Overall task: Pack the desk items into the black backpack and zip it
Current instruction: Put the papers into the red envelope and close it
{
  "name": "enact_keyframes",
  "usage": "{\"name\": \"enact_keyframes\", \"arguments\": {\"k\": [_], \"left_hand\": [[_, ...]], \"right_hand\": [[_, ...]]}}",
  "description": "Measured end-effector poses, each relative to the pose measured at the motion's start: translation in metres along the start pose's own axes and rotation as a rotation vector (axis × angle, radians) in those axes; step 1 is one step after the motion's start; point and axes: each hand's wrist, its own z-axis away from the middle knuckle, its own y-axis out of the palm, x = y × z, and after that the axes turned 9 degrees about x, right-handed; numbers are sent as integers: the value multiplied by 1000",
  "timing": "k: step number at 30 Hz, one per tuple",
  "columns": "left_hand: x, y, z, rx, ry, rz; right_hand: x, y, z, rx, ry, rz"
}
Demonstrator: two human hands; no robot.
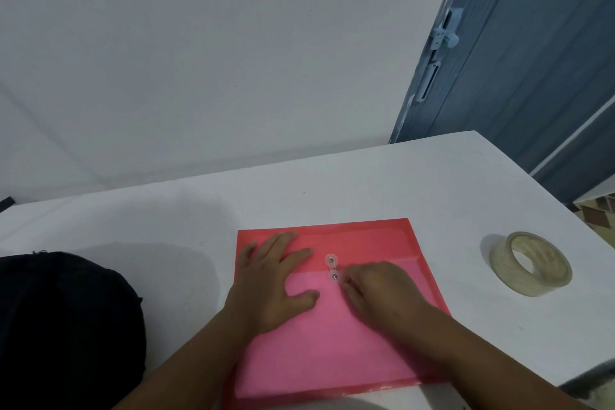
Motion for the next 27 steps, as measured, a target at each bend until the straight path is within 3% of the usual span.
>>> {"name": "enact_keyframes", "arguments": {"k": [4,10,13,18,22,27], "left_hand": [[0,0,0,-18,16,0],[1,2,0,-41,34,-3],[2,3,-1,-44,39,-13],[3,1,0,-10,35,-26],[4,0,1,-3,36,-14],[3,0,1,4,27,-8]], "right_hand": [[14,6,-8,-11,-14,23],[16,3,-33,33,-170,391],[13,-11,-48,148,-275,302],[4,-35,-67,320,-222,103],[-6,-35,-65,313,-185,-17],[-28,-21,-47,160,-180,-120]]}}
